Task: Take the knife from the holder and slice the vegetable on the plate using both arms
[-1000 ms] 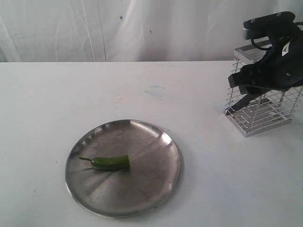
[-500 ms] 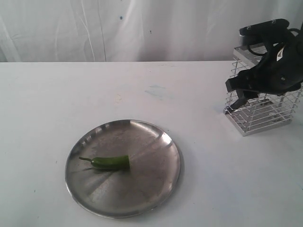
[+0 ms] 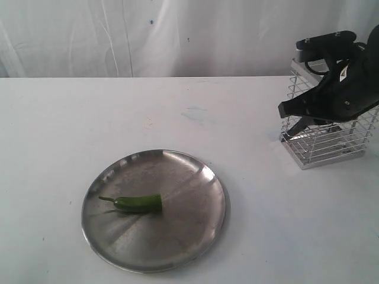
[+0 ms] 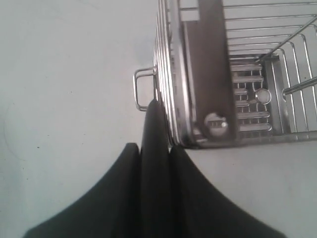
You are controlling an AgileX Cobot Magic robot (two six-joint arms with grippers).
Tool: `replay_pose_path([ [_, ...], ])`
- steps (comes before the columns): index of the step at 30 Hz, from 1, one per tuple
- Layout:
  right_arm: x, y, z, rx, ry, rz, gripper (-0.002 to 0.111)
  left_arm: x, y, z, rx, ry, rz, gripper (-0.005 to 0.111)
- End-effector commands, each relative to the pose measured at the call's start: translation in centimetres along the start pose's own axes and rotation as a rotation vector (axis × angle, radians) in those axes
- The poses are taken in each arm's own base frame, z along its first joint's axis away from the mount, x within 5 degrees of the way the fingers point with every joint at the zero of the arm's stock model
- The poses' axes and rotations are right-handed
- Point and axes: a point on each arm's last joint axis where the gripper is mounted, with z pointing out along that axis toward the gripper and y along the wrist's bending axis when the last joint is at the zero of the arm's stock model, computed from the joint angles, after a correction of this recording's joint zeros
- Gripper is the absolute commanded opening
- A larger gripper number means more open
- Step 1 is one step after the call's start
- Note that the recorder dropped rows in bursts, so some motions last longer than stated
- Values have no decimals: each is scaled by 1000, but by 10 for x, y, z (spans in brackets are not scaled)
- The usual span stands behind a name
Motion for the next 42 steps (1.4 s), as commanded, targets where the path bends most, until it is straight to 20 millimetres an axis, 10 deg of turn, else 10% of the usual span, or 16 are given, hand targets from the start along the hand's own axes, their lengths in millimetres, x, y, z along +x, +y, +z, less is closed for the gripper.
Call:
replay_pose_path([
  [1, -1, -1, -10, 5, -21, 1, 8, -1, 0, 0, -3, -8, -6, 0],
  [26, 18, -6, -112, -26, -72, 57, 0, -1, 0, 0, -3, -8, -6, 0],
  [42, 49, 15, -195, -338, -317, 17, 0, -1, 0, 0, -3, -8, -6, 0],
])
